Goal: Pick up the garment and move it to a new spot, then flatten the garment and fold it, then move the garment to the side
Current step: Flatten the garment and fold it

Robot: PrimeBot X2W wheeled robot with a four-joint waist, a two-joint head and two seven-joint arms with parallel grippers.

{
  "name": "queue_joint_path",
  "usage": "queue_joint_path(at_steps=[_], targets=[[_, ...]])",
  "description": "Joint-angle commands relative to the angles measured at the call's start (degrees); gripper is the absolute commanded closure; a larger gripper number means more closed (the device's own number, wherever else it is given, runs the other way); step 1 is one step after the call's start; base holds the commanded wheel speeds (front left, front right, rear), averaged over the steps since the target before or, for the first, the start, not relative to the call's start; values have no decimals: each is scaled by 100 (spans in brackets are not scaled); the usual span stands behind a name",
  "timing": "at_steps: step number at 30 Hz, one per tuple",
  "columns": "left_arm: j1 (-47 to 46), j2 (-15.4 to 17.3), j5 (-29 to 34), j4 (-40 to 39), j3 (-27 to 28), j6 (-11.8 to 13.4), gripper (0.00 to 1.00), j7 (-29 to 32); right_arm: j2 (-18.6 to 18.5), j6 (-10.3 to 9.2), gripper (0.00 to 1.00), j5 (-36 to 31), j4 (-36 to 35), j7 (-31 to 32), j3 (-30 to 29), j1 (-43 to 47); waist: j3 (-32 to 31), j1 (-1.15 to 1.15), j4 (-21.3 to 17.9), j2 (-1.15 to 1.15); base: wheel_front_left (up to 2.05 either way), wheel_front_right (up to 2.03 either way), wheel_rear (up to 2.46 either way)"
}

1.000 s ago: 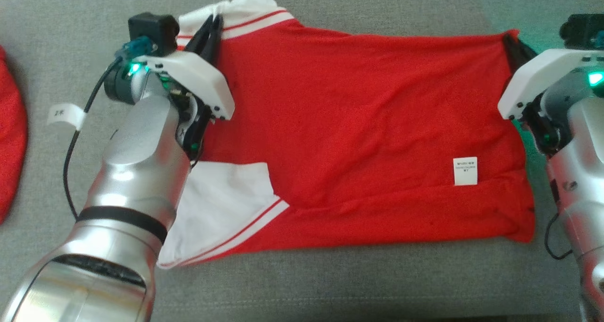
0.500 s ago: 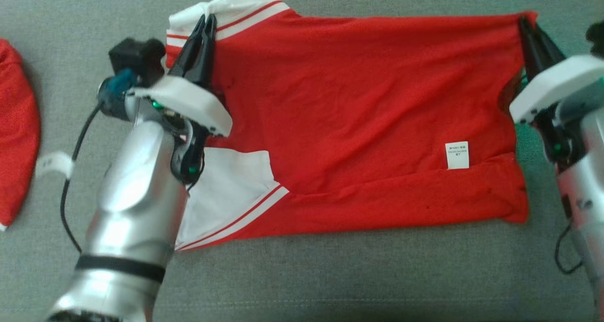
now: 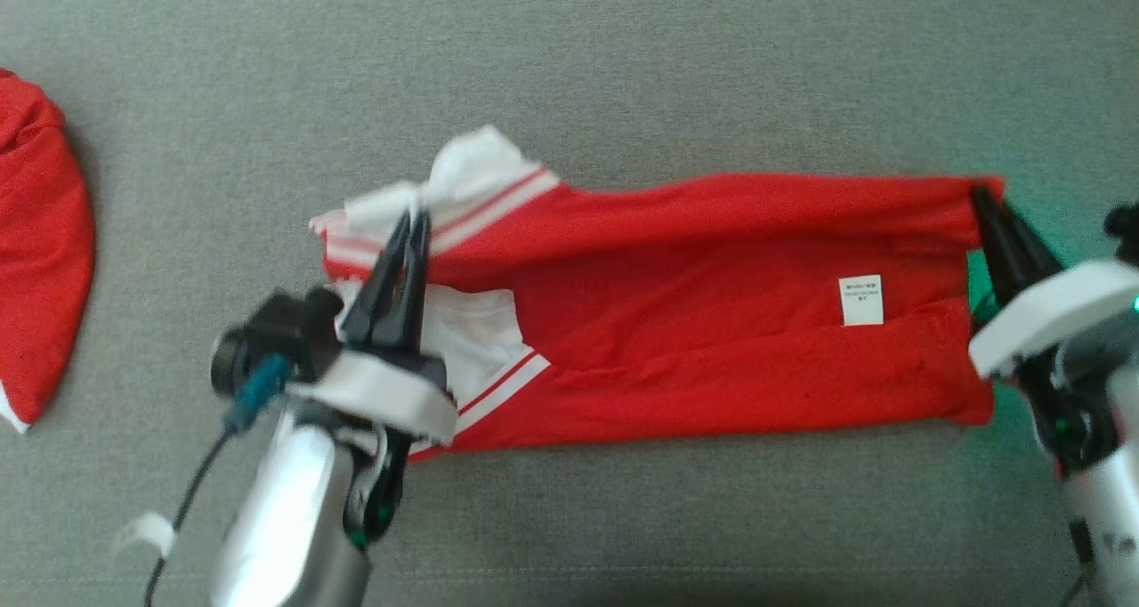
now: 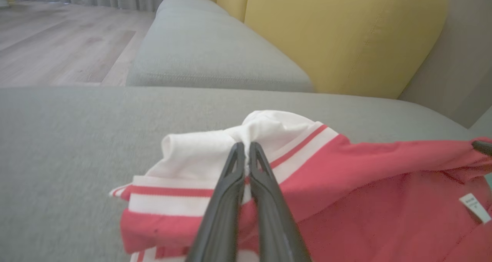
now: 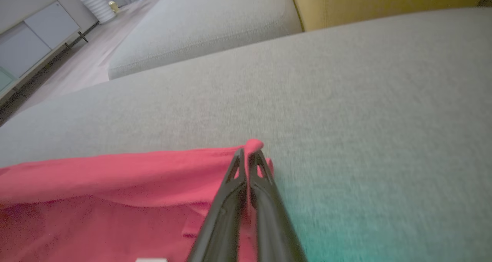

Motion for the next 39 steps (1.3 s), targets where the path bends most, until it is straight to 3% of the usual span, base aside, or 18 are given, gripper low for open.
queue_joint_path(at_steps=[1, 10, 11, 13, 14, 21, 32, 39], targets=[[3, 106, 26, -205, 224, 22, 100, -69, -26, -5, 100, -12, -292, 36, 18, 111, 4, 0, 16, 0, 0, 0, 0], [452, 18, -190, 188, 244, -65, 100, -69, 407, -5, 100, -339, -1018, 322, -464, 1158, -57, 0, 77, 0, 0, 0, 0], [477, 11, -252, 322, 229, -83, 88, -69, 445, -5, 100, -445, -1069, 363, -503, 1251, -70, 0, 74, 0, 0, 0, 0], [471, 1, -349, 545, 214, -100, 0, -69, 569, -5, 41, -594, -1149, 432, -580, 1399, -98, 0, 57, 0, 0, 0, 0], [469, -3, -398, 662, 198, -109, 0, -68, 605, -5, 0, -698, -1182, 447, -606, 1457, -113, 0, 51, 0, 0, 0, 0], [594, -10, -507, 741, 243, -41, 0, -68, 881, -5, 0, -1189, -1541, 220, -795, 1800, -283, 0, 30, 0, 0, 0, 0], [1167, 96, -157, -747, 691, 289, 0, -68, 1219, -5, 0, -2149, -2794, -540, -821, 2113, -691, 0, 1, 0, 0, 0, 0], [1206, 193, 97, -1363, 865, 449, 0, -69, 1263, -5, 0, -2431, -3062, -640, -640, 2117, -922, 0, -4, 0, 0, 0, 0]])
